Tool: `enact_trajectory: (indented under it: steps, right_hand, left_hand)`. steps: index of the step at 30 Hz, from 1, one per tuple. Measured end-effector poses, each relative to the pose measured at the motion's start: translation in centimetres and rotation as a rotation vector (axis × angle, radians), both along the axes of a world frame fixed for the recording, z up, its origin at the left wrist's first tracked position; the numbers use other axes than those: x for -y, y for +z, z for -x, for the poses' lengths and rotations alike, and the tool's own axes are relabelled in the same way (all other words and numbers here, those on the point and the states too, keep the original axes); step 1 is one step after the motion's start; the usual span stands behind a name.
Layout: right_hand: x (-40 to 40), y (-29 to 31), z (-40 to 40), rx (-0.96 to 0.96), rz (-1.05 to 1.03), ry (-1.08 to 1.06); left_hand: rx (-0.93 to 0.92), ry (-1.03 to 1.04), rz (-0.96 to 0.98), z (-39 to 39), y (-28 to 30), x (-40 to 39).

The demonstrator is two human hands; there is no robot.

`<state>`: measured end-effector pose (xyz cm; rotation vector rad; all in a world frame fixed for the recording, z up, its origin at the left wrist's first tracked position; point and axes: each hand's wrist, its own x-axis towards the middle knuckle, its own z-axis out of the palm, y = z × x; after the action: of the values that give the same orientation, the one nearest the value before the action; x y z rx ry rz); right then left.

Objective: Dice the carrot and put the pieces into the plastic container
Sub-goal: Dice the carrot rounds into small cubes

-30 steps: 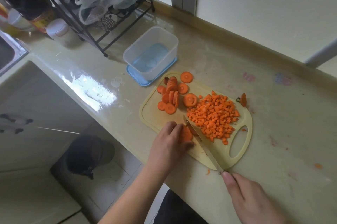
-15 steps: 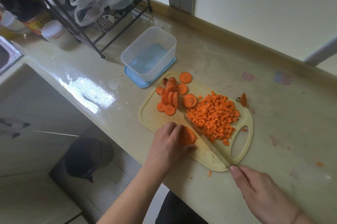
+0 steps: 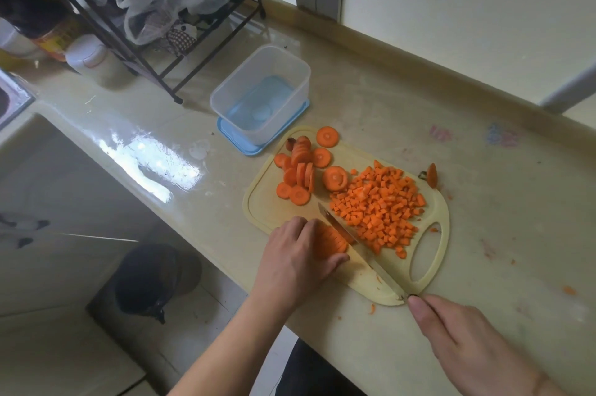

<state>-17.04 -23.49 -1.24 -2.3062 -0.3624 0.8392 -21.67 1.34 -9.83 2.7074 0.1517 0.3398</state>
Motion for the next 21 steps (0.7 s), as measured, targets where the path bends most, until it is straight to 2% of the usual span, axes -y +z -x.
enact_trajectory:
  steps: [3, 5, 8, 11, 14, 18, 21]
  right_hand:
    - [0.1, -0.3, 0.2, 0.002, 0.023, 0.021]
    - [0.2, -0.5, 0.4, 0.001, 0.034, 0.025]
    - [0.2, -0.2, 0.4, -0.024, 0.048, 0.010]
    - [0.0, 0.5, 1.1, 0.008, 0.093, -0.008]
    - [0.3, 0.7, 1.9, 0.174, 0.166, -0.056]
    - [-0.4, -0.6, 0.9, 0.010, 0.117, 0.050]
    - [-1.3, -1.7, 0.3, 0.056, 0.091, 0.097]
  left_hand:
    - [0.104, -0.033, -0.046, 0.0, 0.3, -0.4]
    - [0.182, -0.162, -0.027, 0.0, -0.3, -0.6]
    - [0.173, -0.336, 0.015, 0.1, -1.6, -0.7]
    - [0.166, -0.346, 0.059, 0.2, -1.9, -0.8]
    - [0.177, -0.336, 0.090, 0.2, -2.0, -0.7]
    - [0.185, -0.335, 0.138, 0.1, -2.3, -0.6]
    - [0.193, -0.326, 0.137, 0.1, -2.2, -0.6]
